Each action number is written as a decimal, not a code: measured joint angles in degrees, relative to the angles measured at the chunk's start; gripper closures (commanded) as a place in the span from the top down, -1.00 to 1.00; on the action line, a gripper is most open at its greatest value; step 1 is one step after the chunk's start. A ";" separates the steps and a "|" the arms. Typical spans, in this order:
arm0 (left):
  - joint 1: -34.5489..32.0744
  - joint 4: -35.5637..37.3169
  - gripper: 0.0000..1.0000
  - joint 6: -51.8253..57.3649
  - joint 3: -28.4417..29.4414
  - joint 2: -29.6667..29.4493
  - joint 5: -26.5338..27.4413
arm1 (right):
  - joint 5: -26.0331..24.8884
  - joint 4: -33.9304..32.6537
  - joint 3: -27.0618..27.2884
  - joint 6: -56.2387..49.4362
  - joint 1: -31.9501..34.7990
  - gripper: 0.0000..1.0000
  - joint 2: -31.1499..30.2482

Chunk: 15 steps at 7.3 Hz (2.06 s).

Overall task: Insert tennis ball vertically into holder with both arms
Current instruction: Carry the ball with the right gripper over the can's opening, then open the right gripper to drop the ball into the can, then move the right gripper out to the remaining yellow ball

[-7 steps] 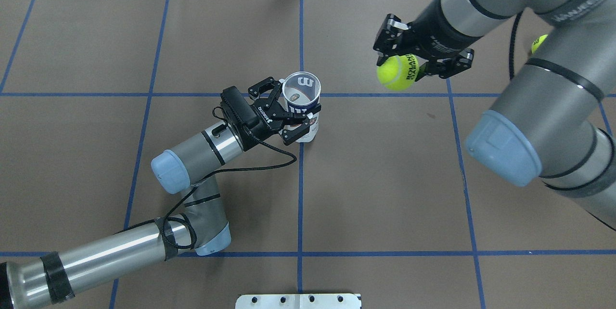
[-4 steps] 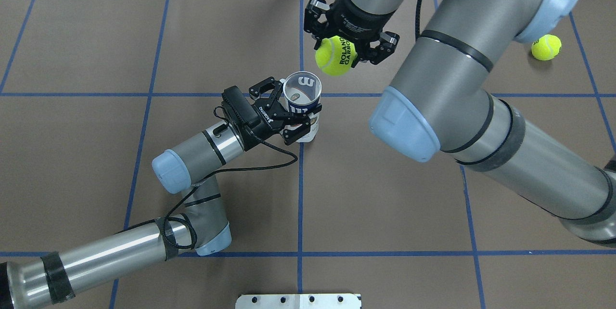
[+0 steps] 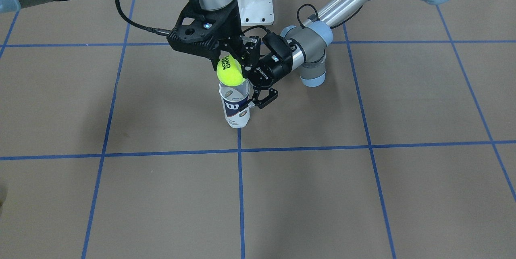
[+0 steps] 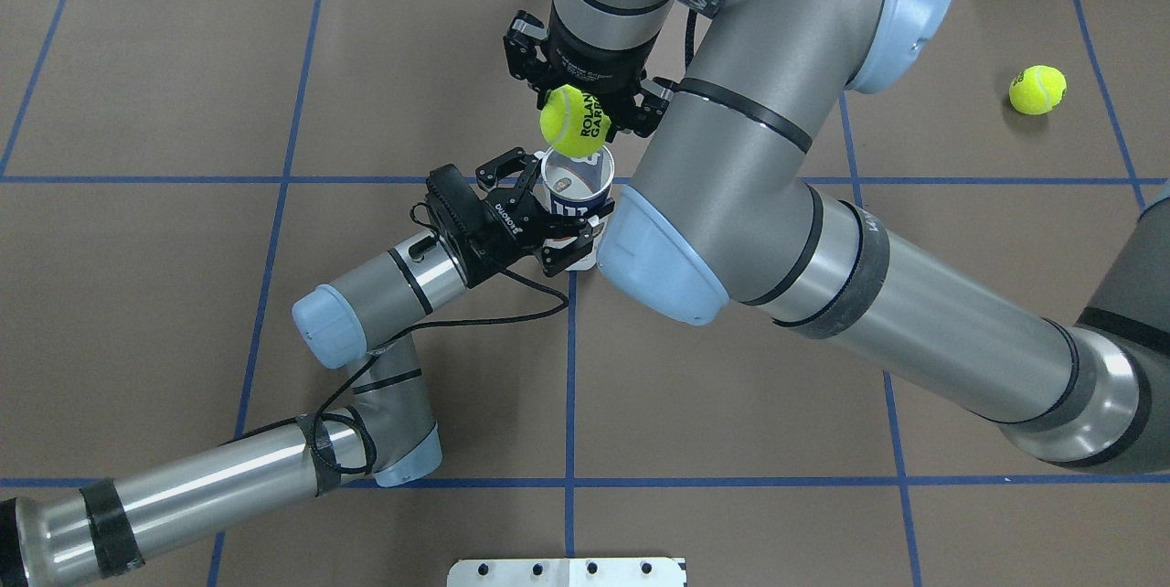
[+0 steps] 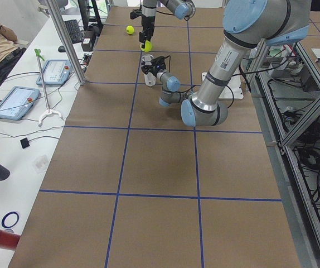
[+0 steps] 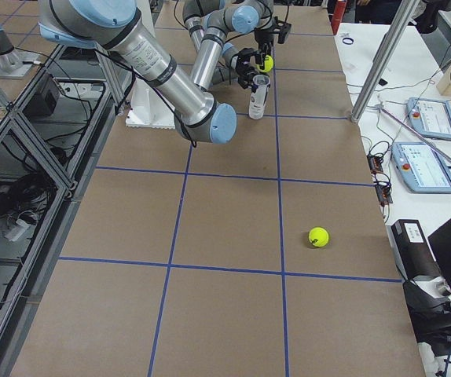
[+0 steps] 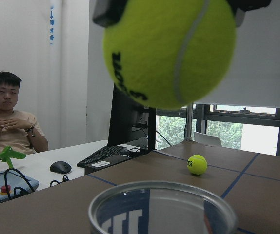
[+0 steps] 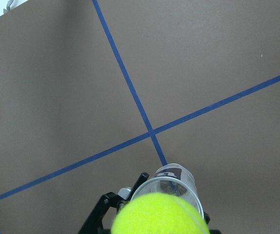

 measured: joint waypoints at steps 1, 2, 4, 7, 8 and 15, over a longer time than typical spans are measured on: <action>0.00 0.12 0.69 0.00 -0.01 -0.03 0.00 | -0.16 -0.01 -0.20 0.03 -0.31 0.36 -0.10; 0.00 0.17 0.69 0.00 -0.04 -0.05 0.00 | -0.65 -0.03 -0.22 0.03 -0.61 0.99 -0.23; 0.01 0.19 0.69 -0.02 -0.08 -0.09 0.00 | -1.98 -0.02 -0.24 -0.03 -1.18 1.00 -0.39; 0.01 0.20 0.69 -0.03 -0.10 -0.03 0.00 | -2.29 -0.08 0.10 -0.06 -1.29 1.00 -0.43; 0.00 0.20 0.69 -0.01 -0.10 0.00 0.00 | -2.28 -0.10 0.25 -0.11 -1.28 1.00 -0.43; 0.09 0.19 0.69 -0.03 -1.13 0.32 0.02 | 3.83 0.28 7.03 -29.42 12.58 1.00 -16.60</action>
